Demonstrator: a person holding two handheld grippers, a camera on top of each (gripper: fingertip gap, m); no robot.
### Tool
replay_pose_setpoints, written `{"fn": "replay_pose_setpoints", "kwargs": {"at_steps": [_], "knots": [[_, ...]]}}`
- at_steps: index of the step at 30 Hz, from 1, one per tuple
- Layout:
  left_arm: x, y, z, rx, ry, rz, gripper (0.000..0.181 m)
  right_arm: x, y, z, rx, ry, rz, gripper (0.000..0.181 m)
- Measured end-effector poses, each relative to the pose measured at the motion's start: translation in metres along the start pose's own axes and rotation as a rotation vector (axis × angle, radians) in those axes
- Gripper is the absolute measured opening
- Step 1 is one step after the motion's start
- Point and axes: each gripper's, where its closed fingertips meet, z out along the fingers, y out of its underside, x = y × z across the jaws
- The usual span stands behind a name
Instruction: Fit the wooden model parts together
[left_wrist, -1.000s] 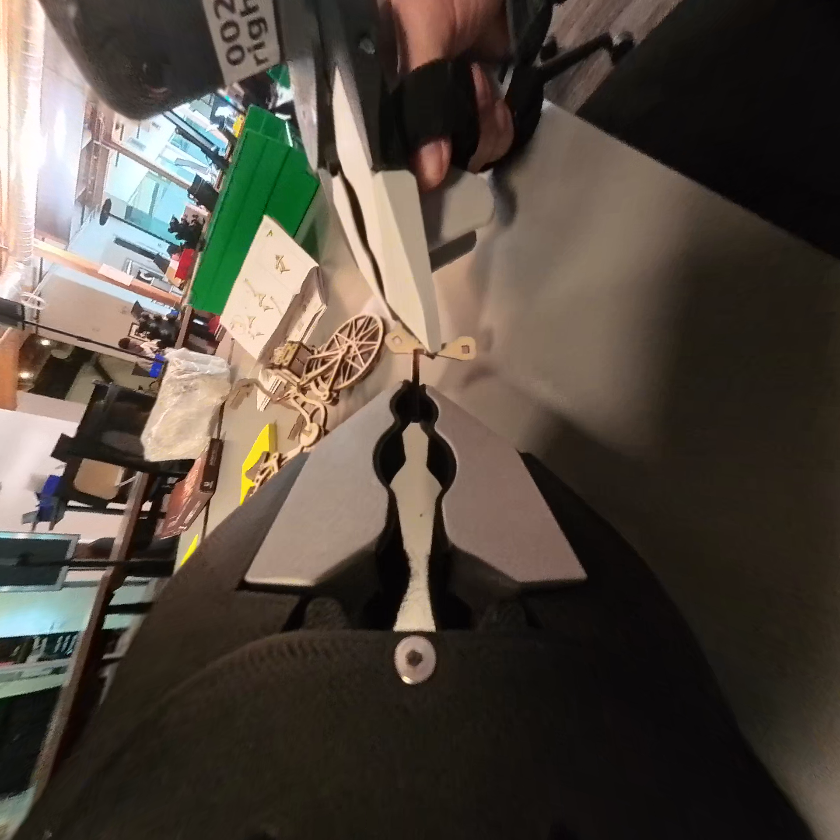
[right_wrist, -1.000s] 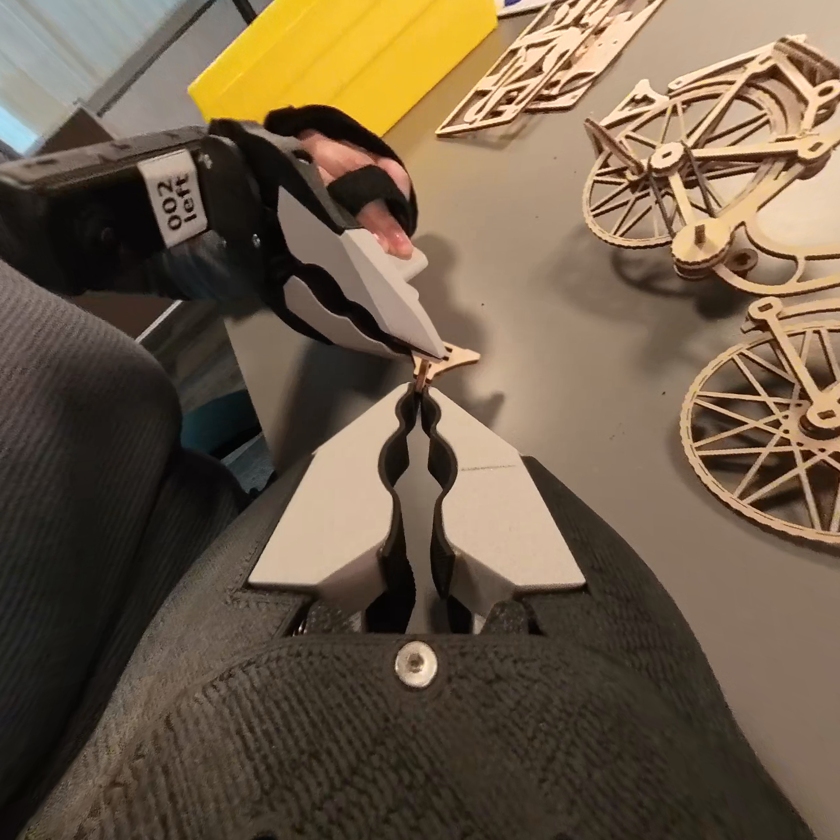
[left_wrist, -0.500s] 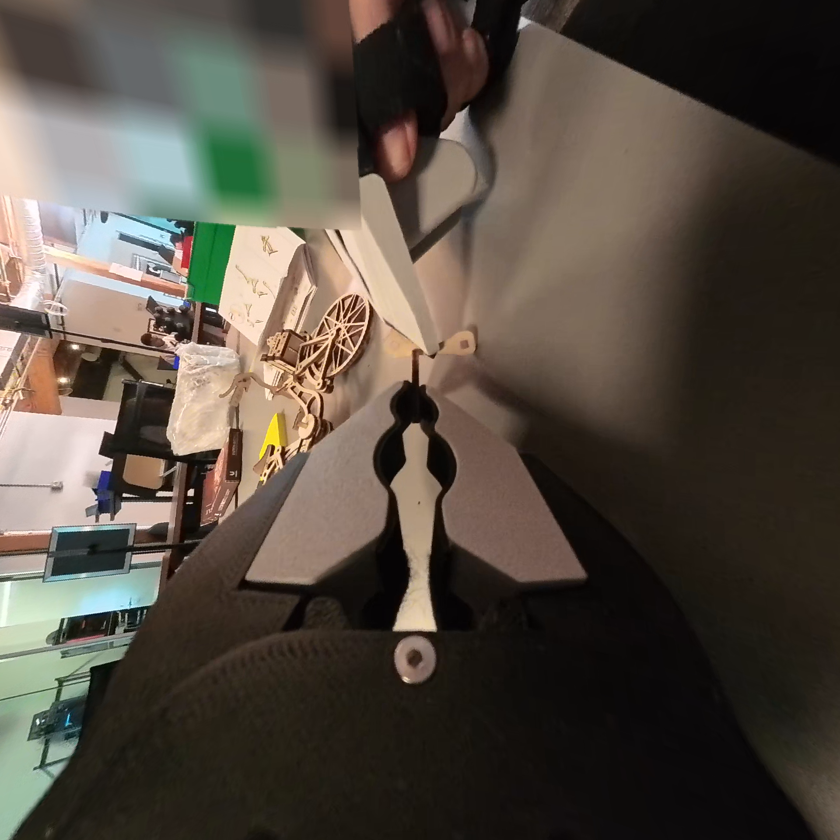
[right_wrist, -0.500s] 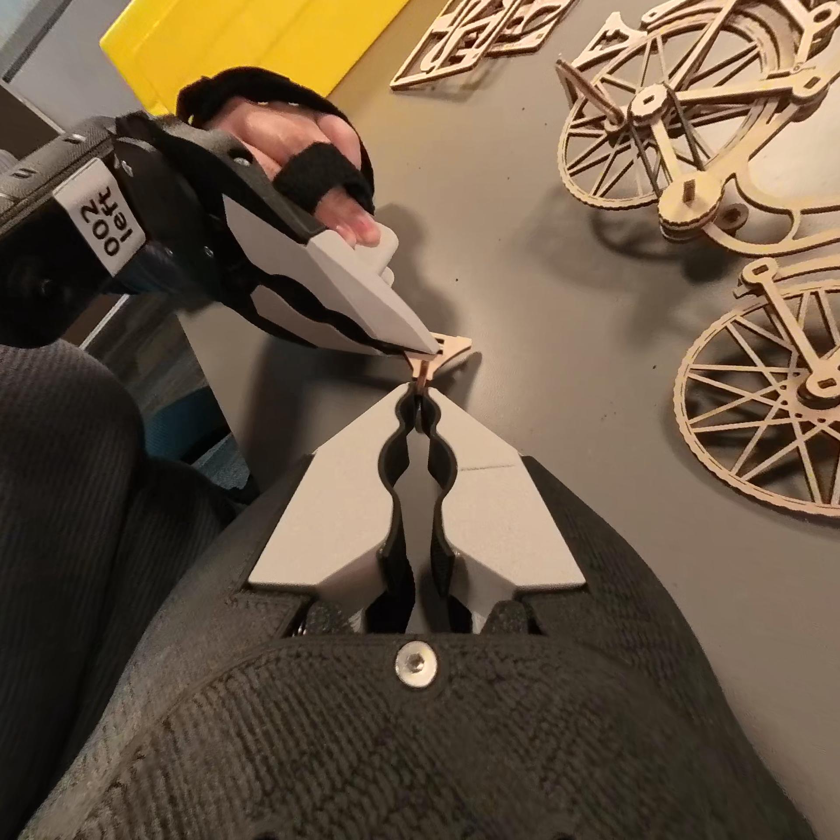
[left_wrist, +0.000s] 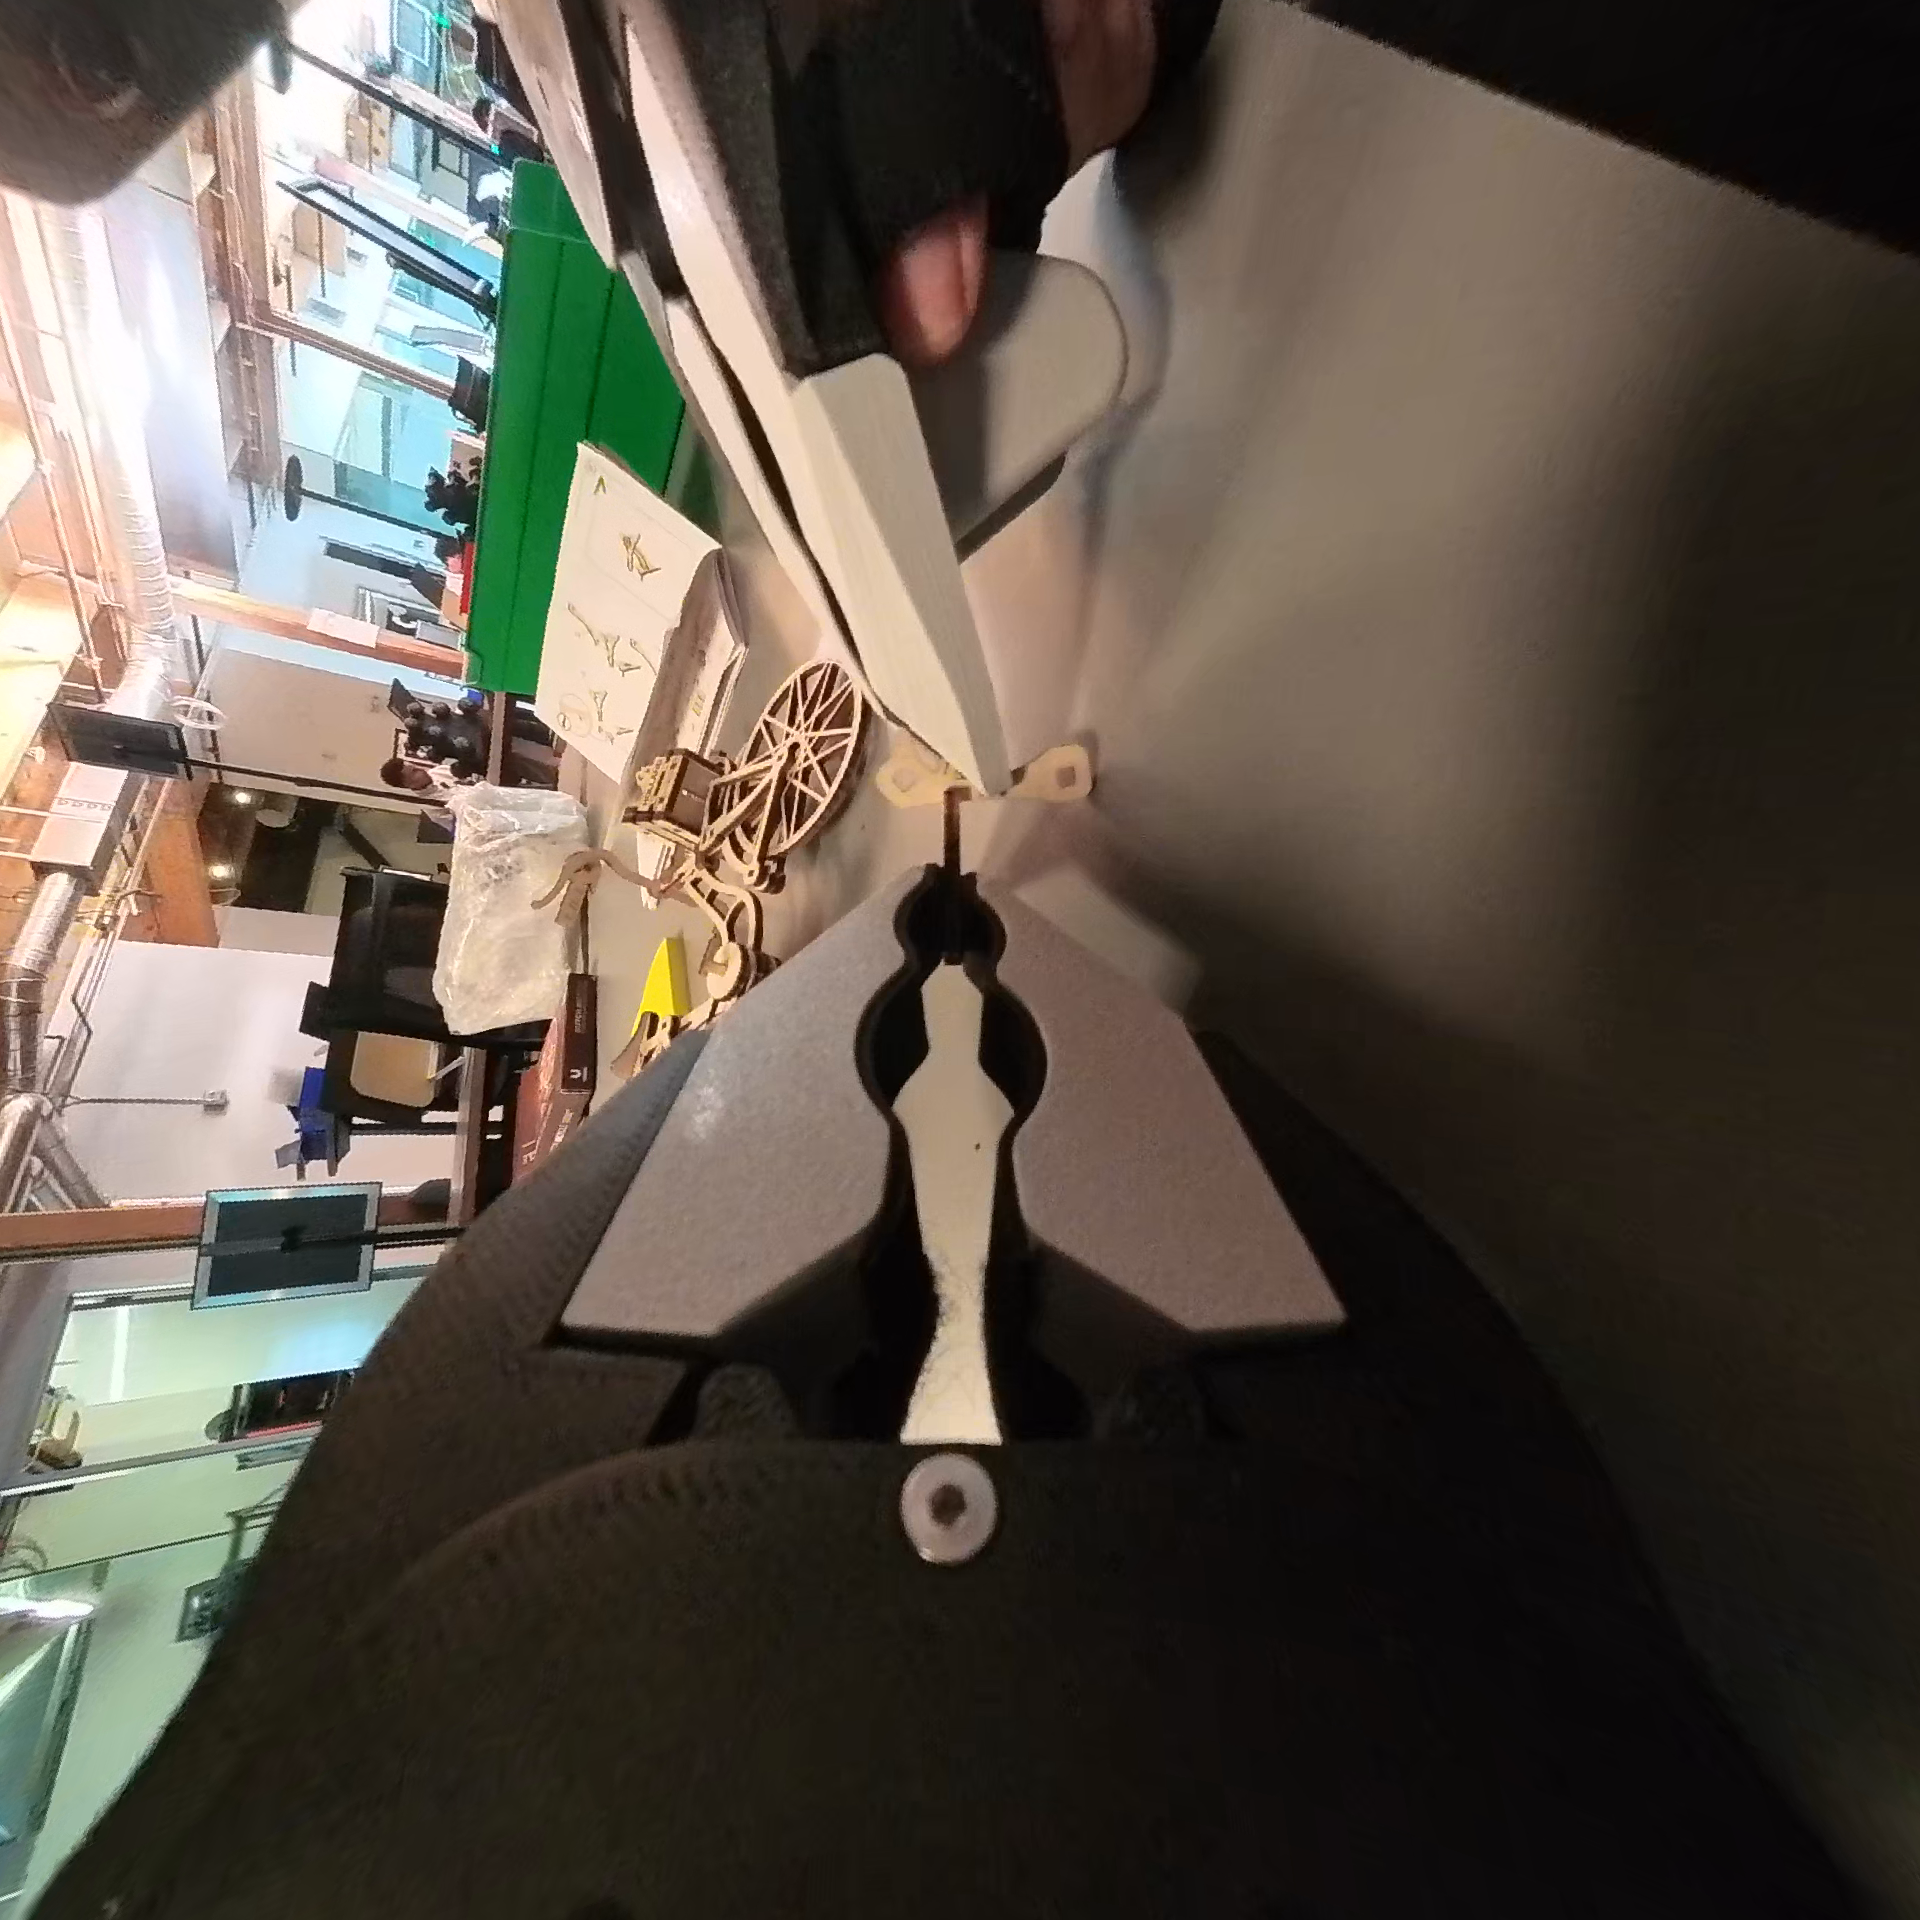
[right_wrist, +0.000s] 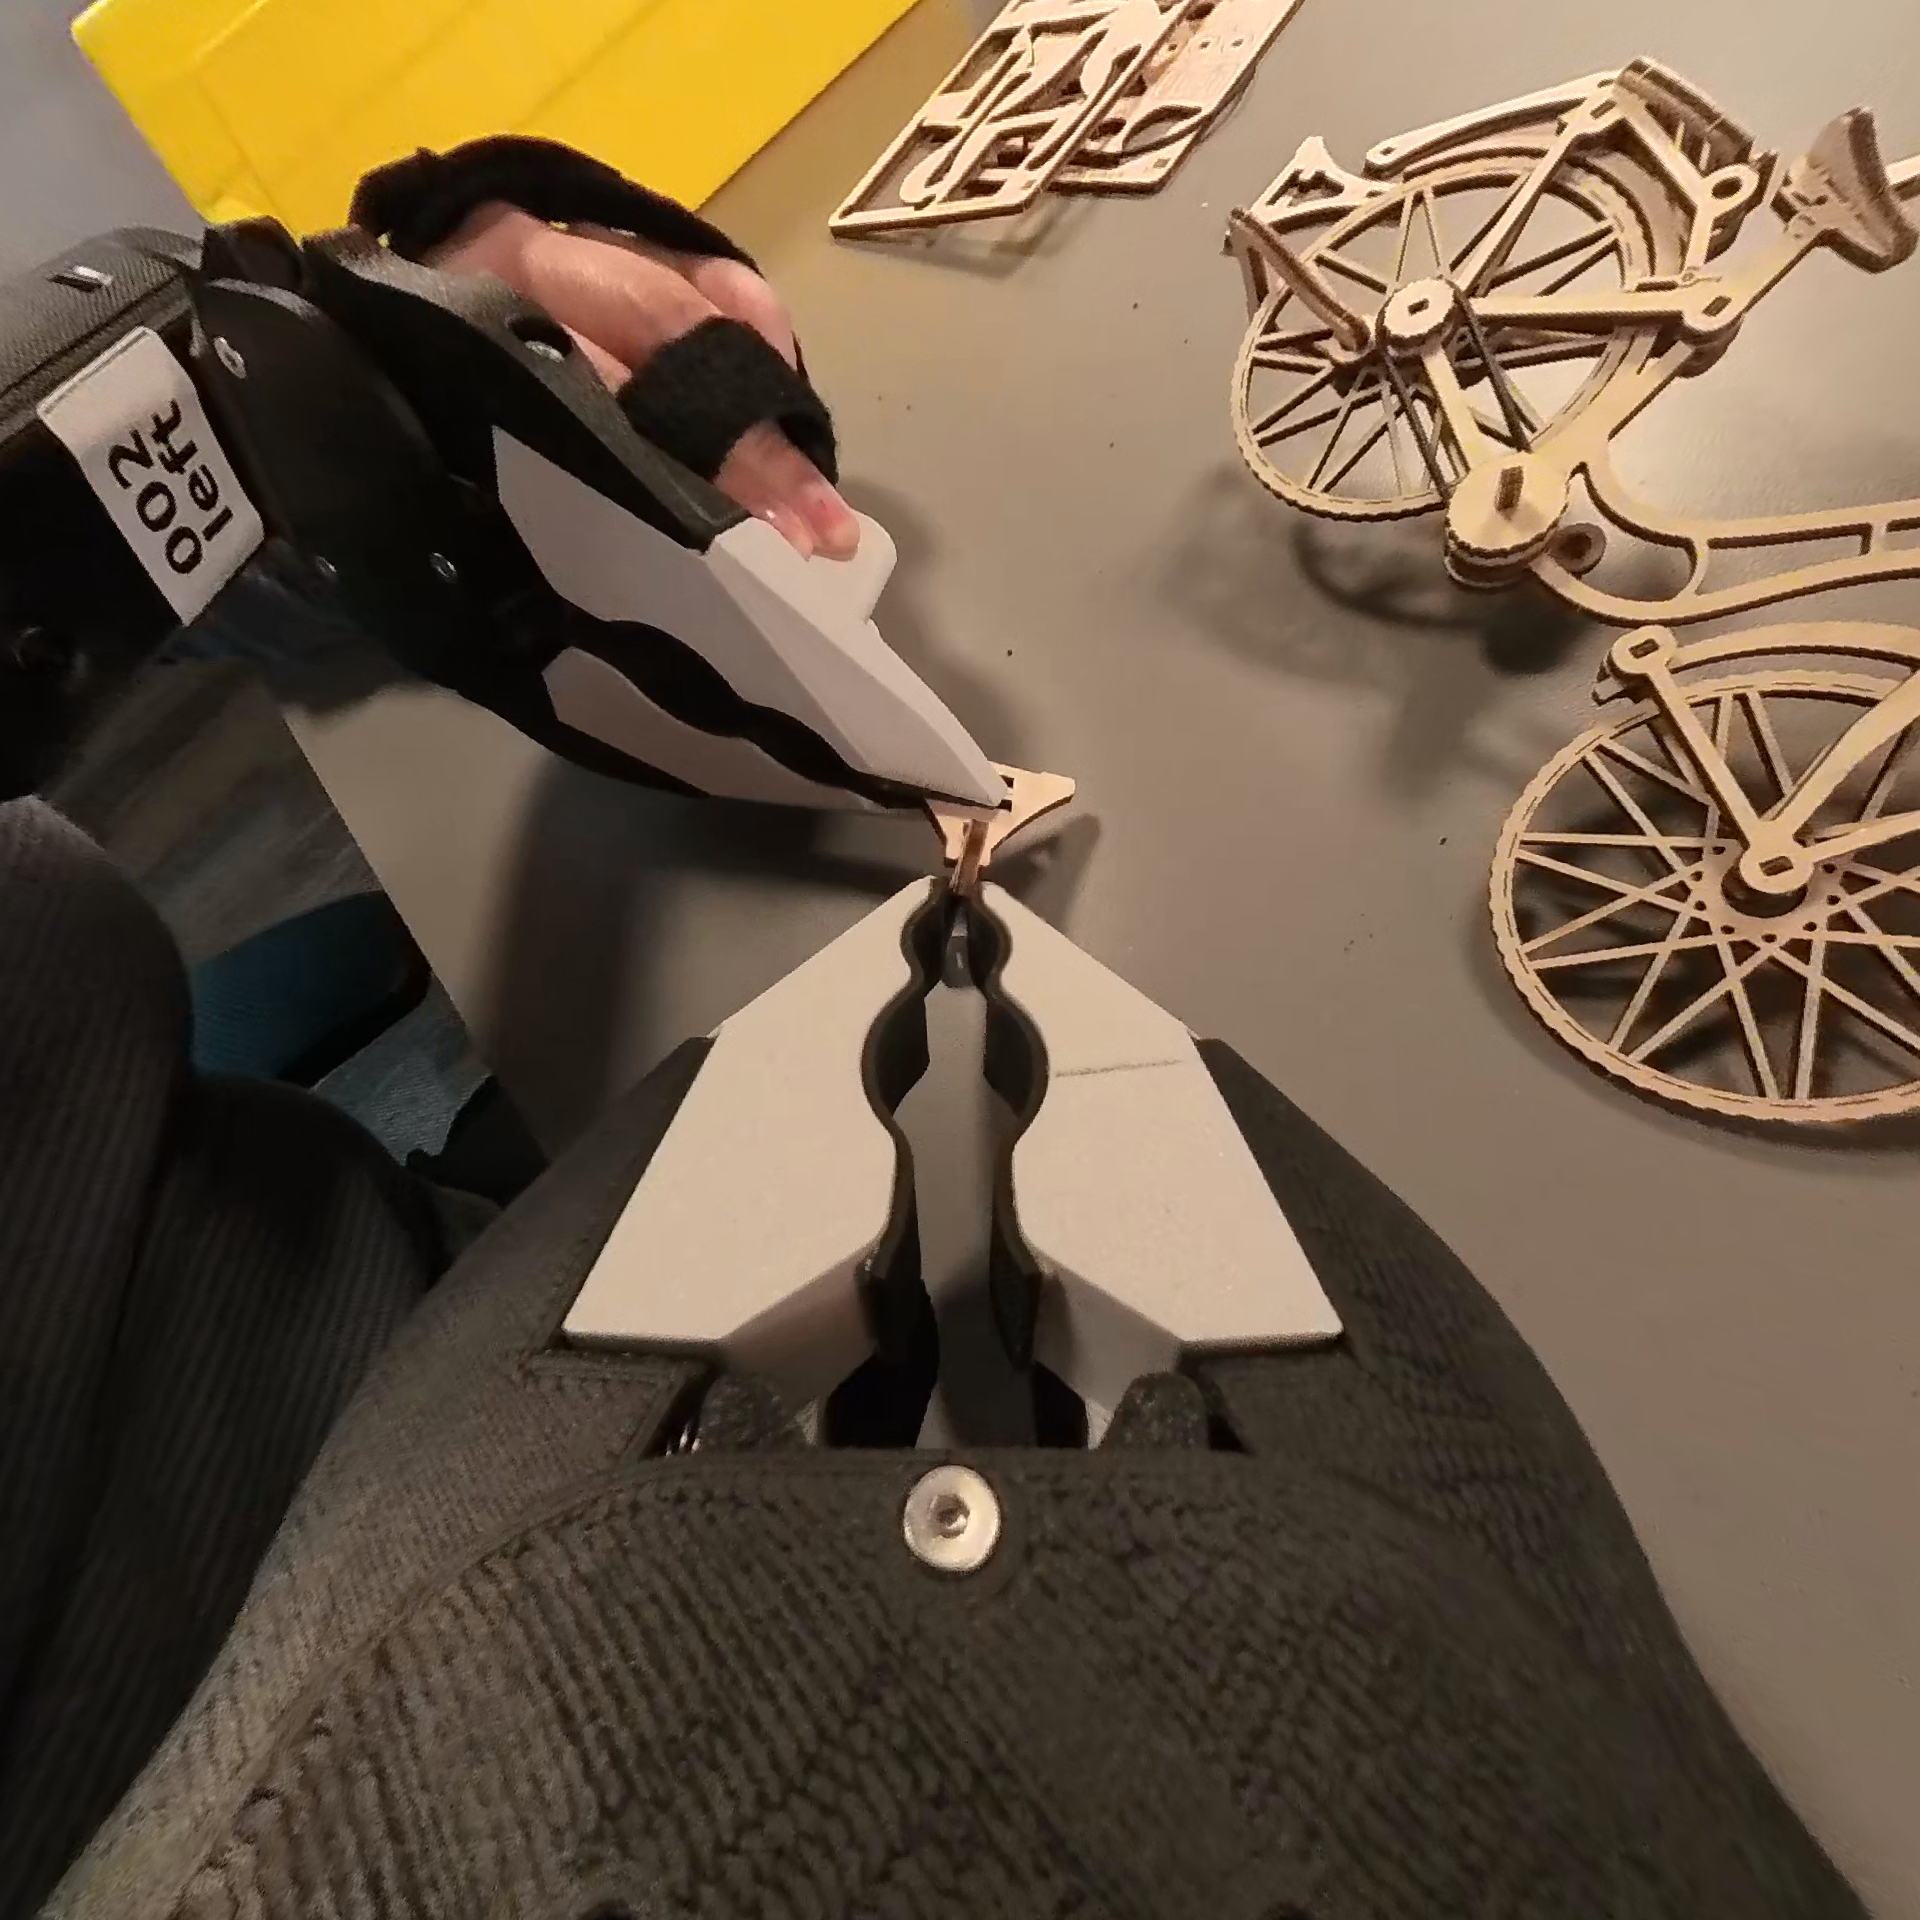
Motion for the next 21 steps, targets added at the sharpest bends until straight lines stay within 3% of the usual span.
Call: {"fn": "replay_pose_setpoints", "kwargs": {"at_steps": [3, 12, 21], "knots": [[0.0007, -0.0012, 0.0000, 0.003, 0.003, 0.006, 0.000, 0.0022, -0.0012, -0.0008, 0.012, 0.026, 0.002, 0.010], [0.0007, -0.0006, 0.0007, 0.001, 0.003, 0.009, 0.001, -0.0002, -0.0011, -0.0073, 0.045, -0.012, 0.064, 0.000], [0.0010, 0.0007, 0.0016, -0.003, 0.007, 0.001, 0.001, -0.0014, -0.0030, -0.0073, 0.058, -0.036, 0.101, 0.001]]}}
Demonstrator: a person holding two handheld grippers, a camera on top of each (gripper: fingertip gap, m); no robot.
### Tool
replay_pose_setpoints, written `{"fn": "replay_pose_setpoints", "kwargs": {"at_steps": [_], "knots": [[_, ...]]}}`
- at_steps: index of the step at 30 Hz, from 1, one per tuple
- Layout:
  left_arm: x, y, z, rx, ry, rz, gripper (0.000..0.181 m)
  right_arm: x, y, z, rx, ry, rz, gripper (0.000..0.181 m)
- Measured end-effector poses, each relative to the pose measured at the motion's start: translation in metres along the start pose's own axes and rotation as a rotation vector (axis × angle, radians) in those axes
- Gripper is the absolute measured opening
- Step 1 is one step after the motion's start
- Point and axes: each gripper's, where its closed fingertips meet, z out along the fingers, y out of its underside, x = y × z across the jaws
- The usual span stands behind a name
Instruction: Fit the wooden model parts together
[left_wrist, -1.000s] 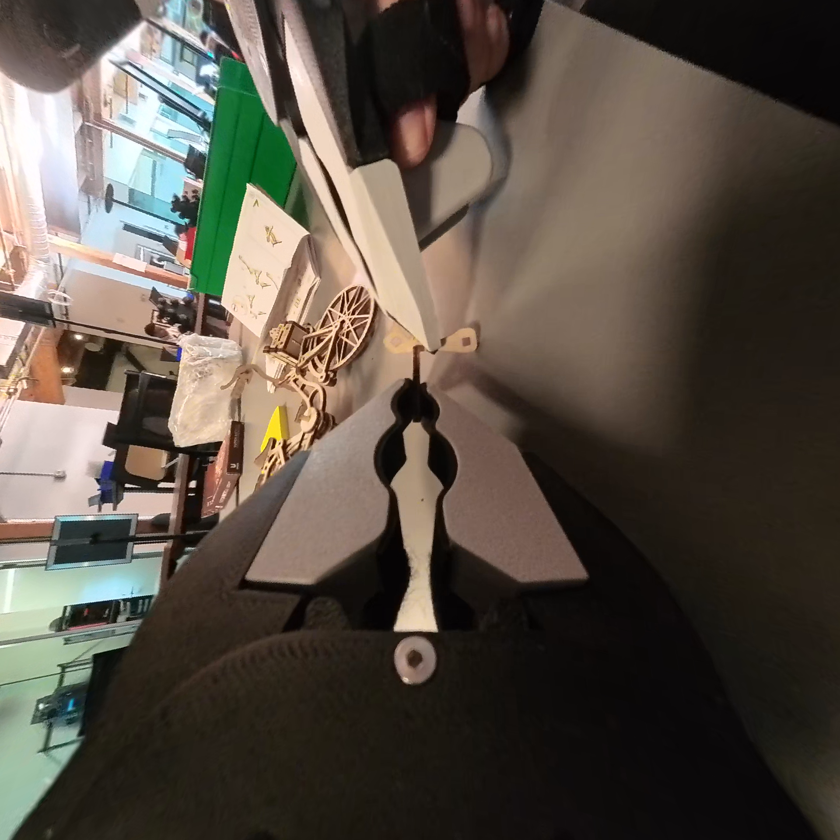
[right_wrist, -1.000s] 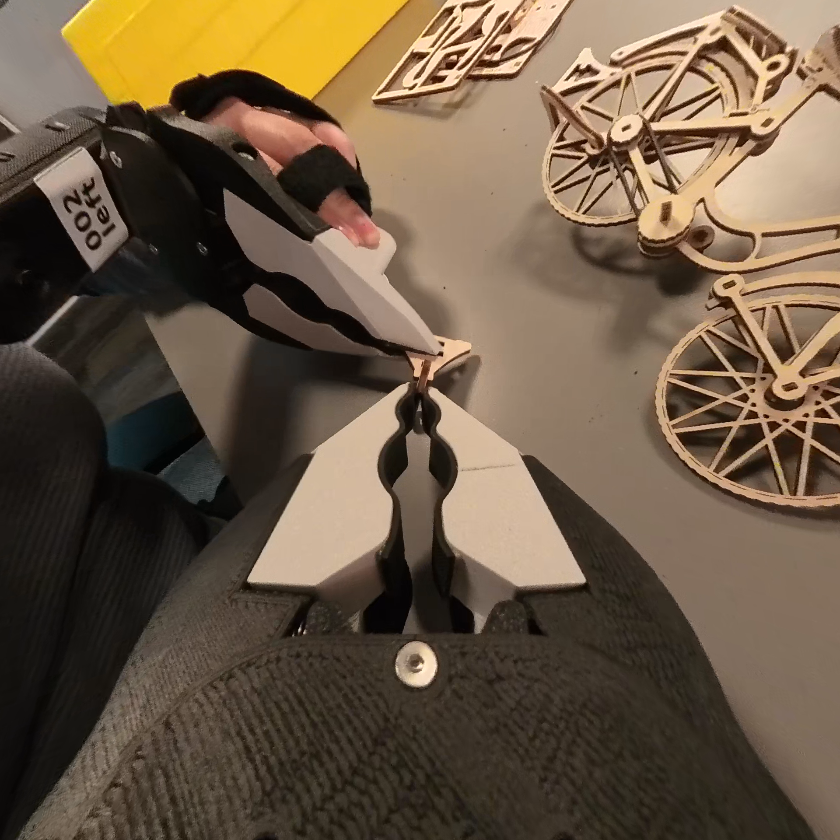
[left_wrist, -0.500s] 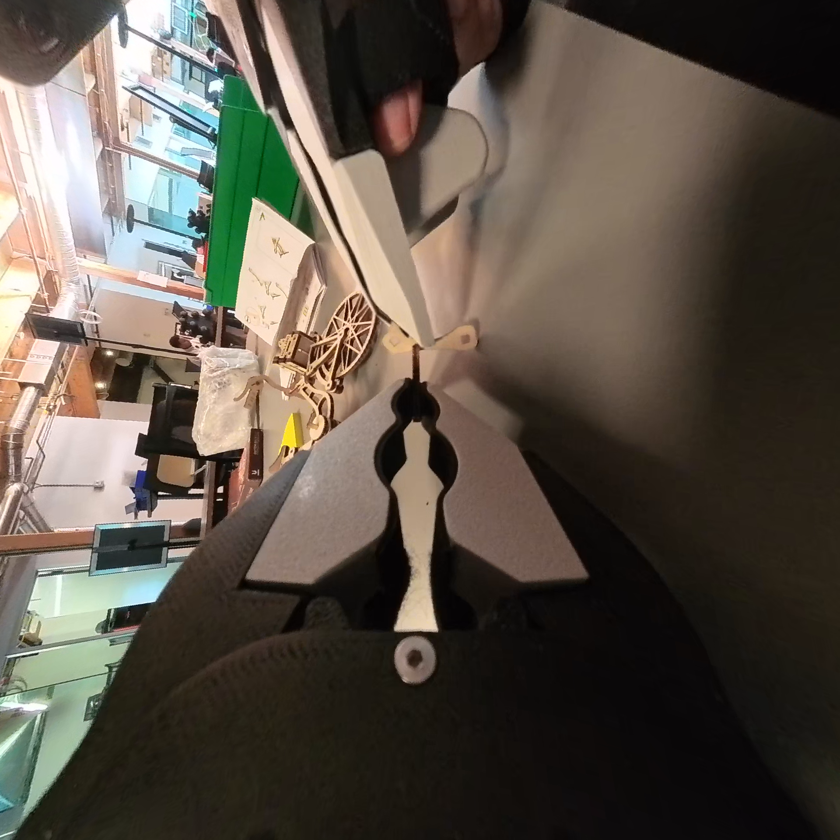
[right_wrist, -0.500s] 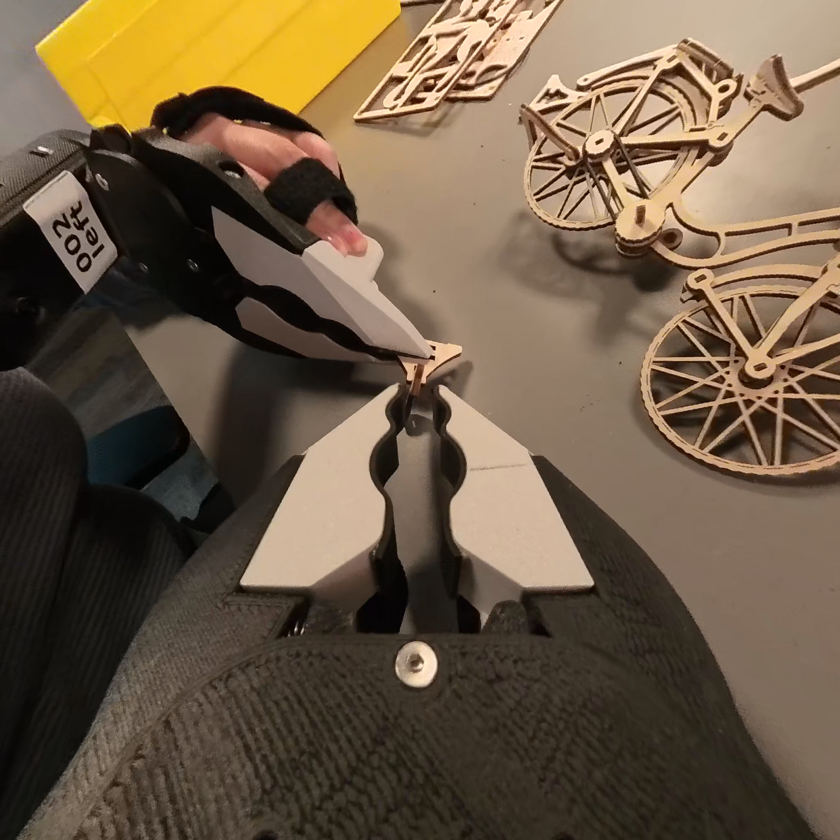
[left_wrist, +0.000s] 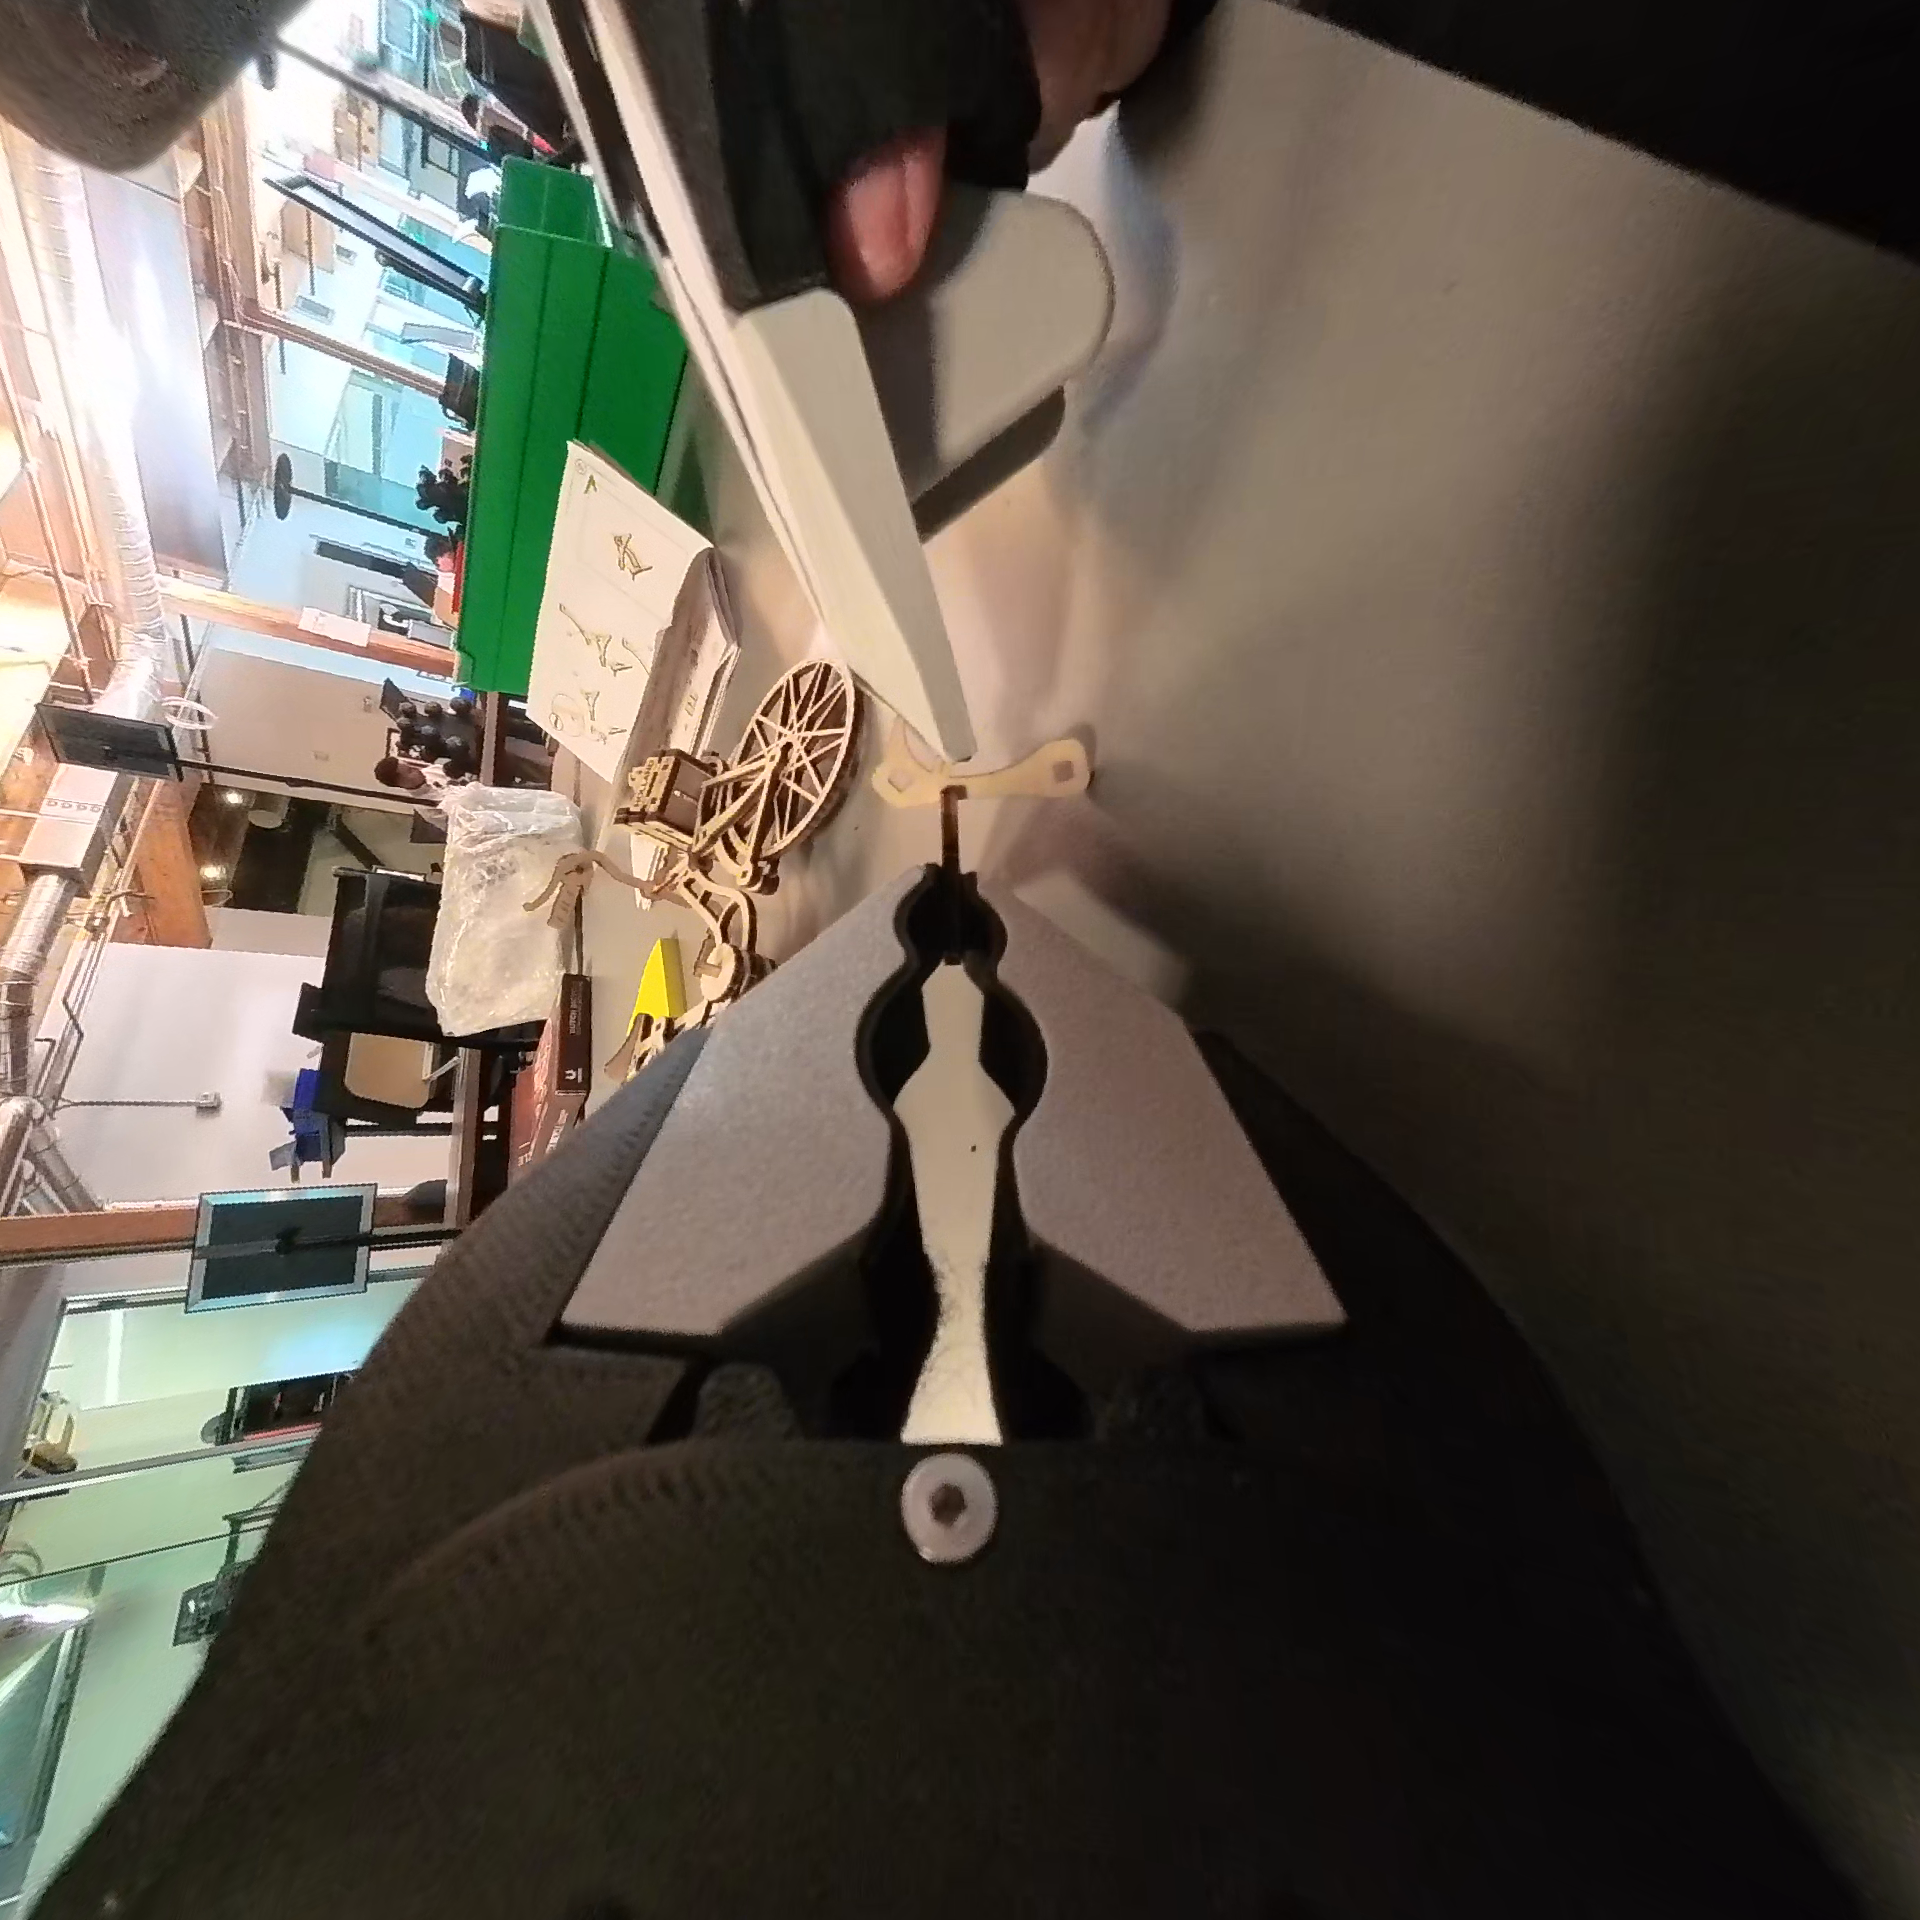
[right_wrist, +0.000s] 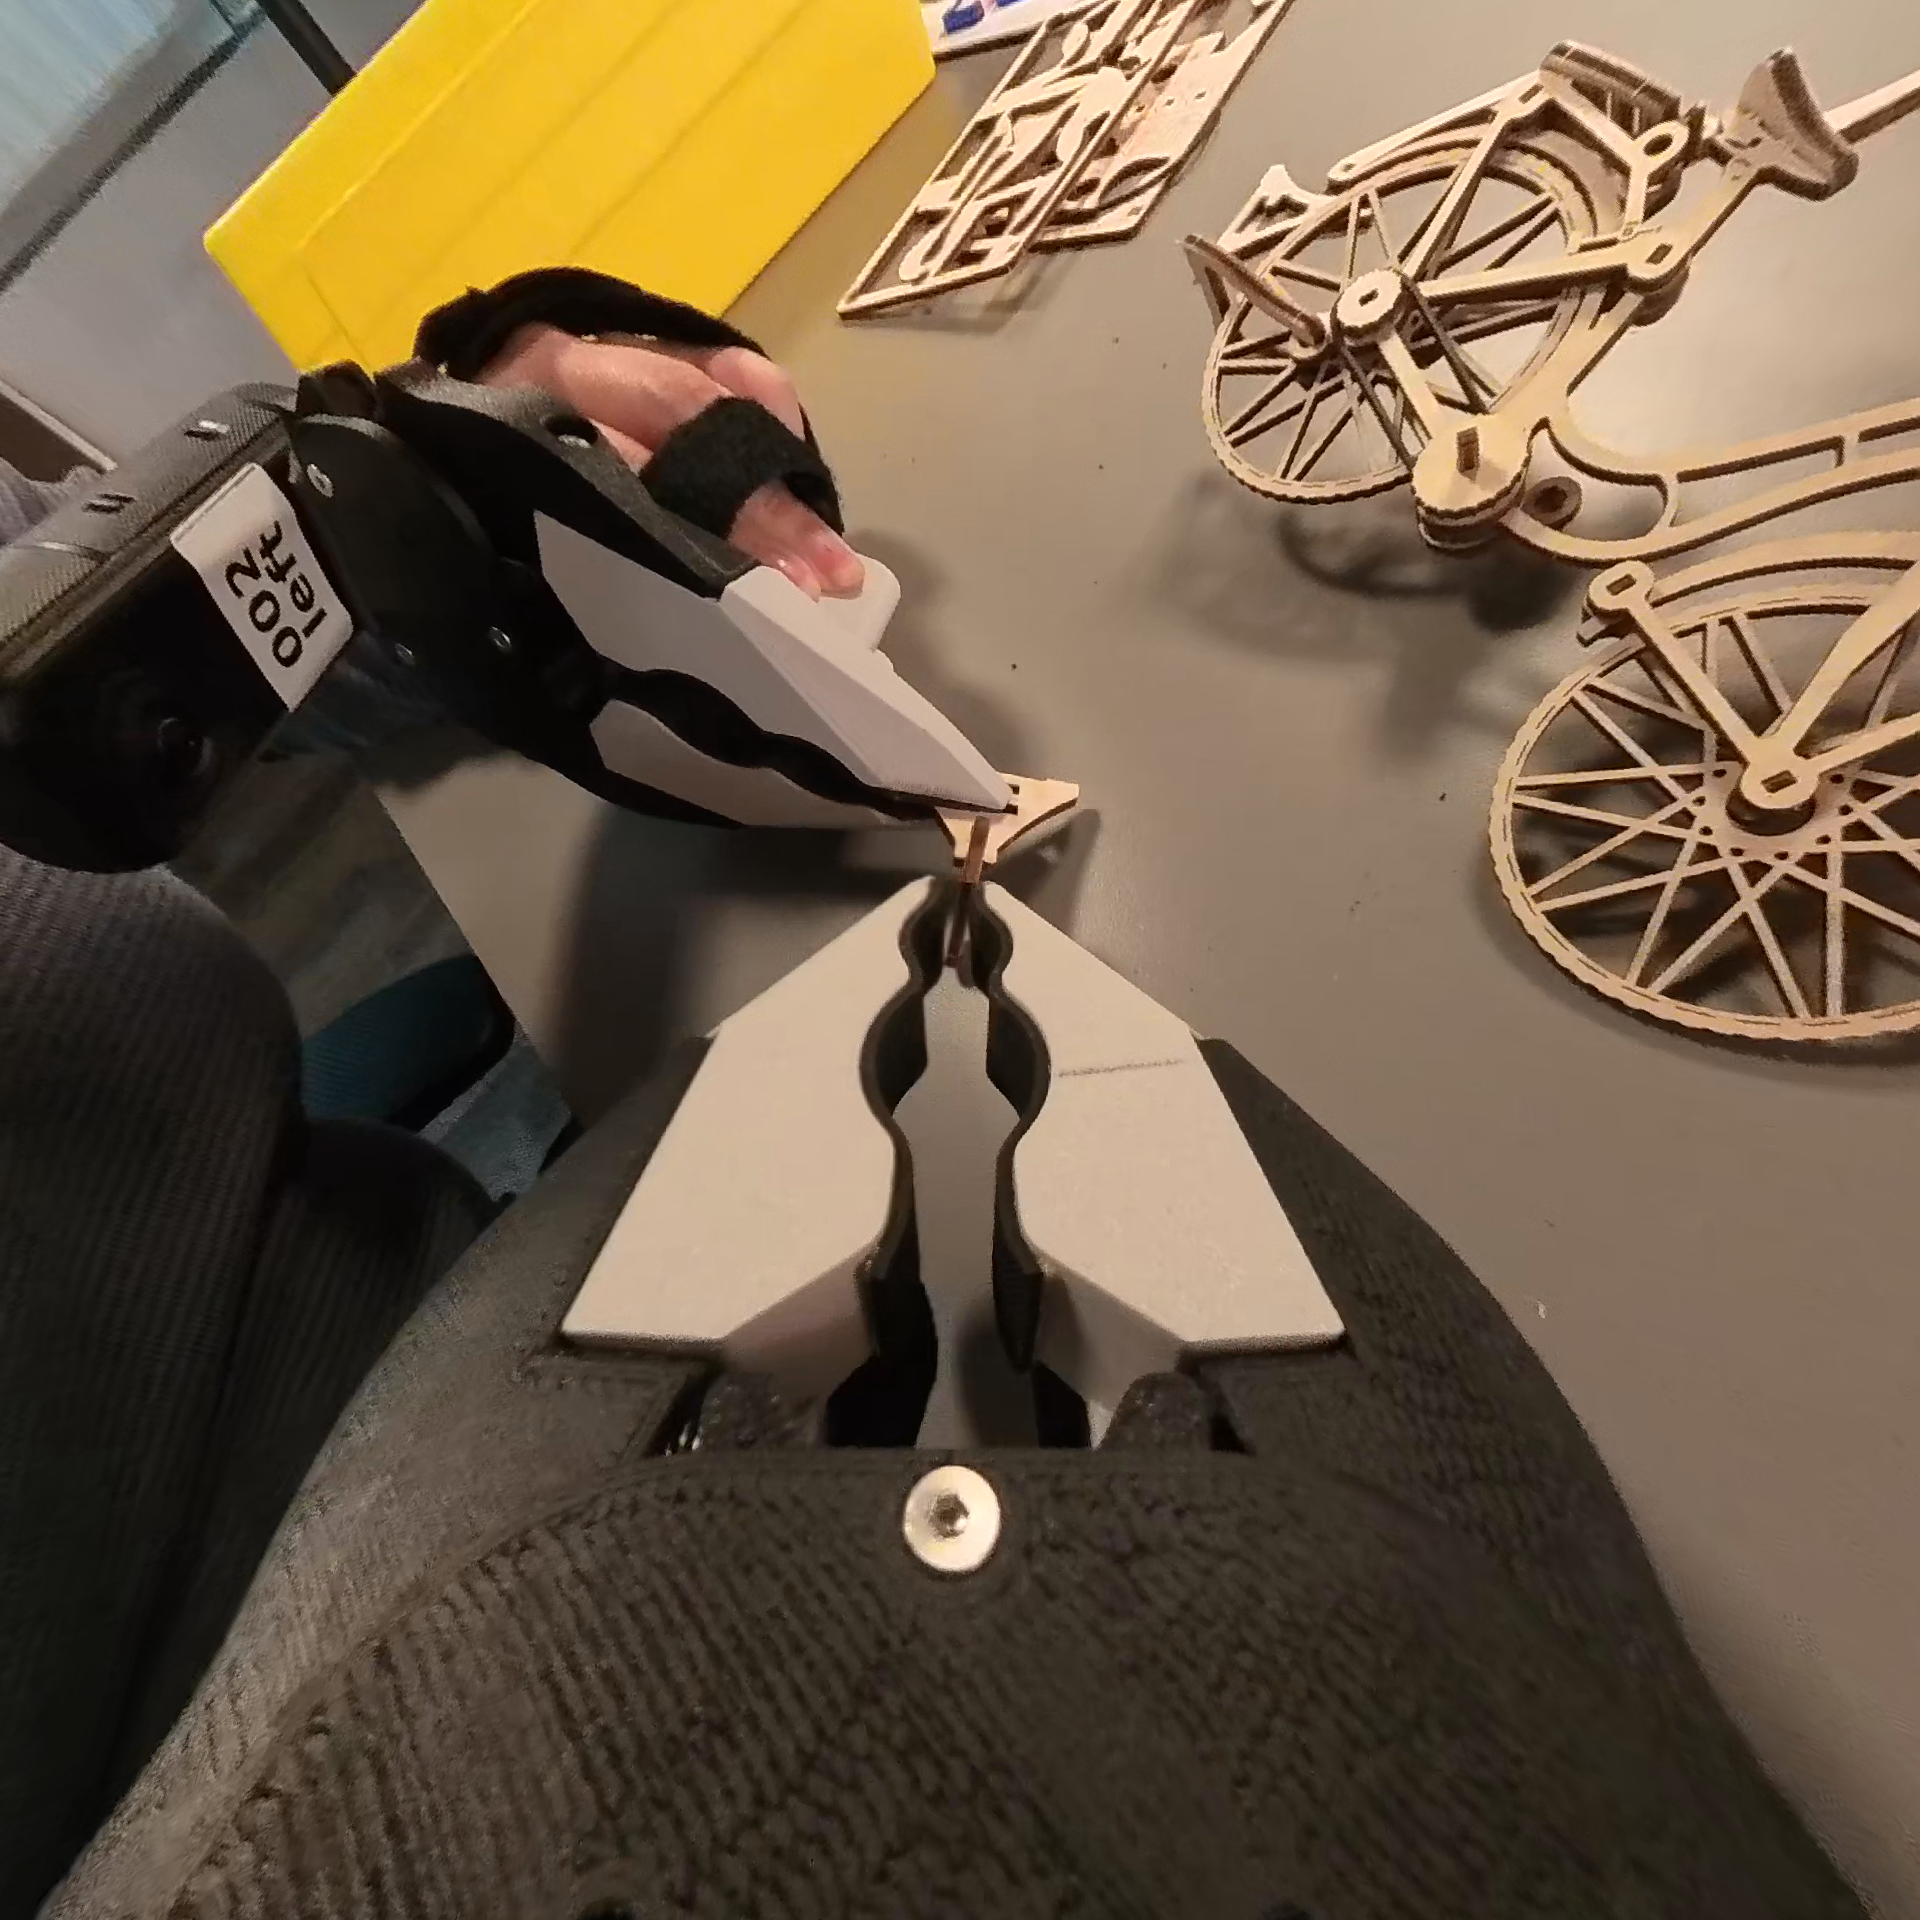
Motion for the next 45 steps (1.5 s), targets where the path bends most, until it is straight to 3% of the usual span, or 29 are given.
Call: {"fn": "replay_pose_setpoints", "kwargs": {"at_steps": [22, 33, 45], "knots": [[0.007, -0.001, 0.003, 0.025, 0.058, -0.099, 0.001, 0.004, 0.003, 0.002, -0.026, 0.018, -0.013, 0.000], [-0.021, -0.005, -0.006, 0.134, 0.027, -0.453, 0.000, -0.002, -0.031, -0.008, 0.235, 0.050, -0.016, 0.000], [-0.022, -0.007, -0.008, 0.143, 0.023, -0.463, 0.000, -0.004, -0.032, -0.007, 0.242, -0.010, 0.044, 0.000]]}}
